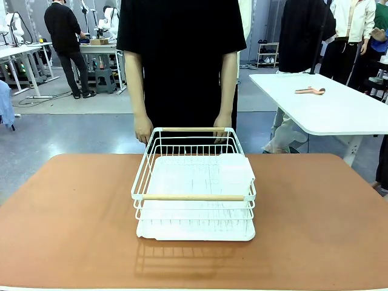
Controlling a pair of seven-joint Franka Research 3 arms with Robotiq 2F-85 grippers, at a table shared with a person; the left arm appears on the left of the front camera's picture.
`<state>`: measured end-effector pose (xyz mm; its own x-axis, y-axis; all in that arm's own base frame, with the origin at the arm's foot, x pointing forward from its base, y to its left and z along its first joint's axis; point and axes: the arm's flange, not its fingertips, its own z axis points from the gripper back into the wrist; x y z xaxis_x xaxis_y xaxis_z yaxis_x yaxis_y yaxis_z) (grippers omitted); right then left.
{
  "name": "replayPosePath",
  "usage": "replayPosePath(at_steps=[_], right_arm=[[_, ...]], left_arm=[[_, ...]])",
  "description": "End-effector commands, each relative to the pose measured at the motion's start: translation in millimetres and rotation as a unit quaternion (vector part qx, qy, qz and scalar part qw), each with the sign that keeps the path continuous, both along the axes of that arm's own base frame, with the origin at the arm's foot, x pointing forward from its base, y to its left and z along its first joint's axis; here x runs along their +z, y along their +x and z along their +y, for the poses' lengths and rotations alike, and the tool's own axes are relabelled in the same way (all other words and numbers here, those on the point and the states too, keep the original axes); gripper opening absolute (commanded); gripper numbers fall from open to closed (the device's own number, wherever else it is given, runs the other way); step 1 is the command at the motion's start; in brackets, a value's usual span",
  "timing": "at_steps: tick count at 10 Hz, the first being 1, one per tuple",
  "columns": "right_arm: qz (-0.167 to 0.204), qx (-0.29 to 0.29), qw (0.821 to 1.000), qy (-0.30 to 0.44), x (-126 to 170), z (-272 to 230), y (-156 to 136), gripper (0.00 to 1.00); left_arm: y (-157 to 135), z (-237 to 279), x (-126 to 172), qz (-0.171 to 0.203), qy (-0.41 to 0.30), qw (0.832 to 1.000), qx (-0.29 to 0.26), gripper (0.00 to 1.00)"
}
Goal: Clean the table.
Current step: Pick up the Lint Roller when the human hands it over.
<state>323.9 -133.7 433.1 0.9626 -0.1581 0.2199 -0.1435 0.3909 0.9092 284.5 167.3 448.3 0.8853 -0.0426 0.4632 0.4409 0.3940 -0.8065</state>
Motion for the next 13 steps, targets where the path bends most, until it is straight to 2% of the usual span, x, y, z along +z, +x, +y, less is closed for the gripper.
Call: replayPosePath(at_steps=[1,13], right_arm=[[-0.009,0.001,1.000,0.006,1.4,1.5,-0.8,1.00],[-0.009,0.001,1.000,0.006,1.4,1.5,-0.8,1.00]], left_arm=[[-3.0,-0.8,0.3,-0.008,-0.006,1.000,0.000,1.00],[-3.0,-0.8,0.3,-0.008,-0.006,1.000,0.000,1.00]])
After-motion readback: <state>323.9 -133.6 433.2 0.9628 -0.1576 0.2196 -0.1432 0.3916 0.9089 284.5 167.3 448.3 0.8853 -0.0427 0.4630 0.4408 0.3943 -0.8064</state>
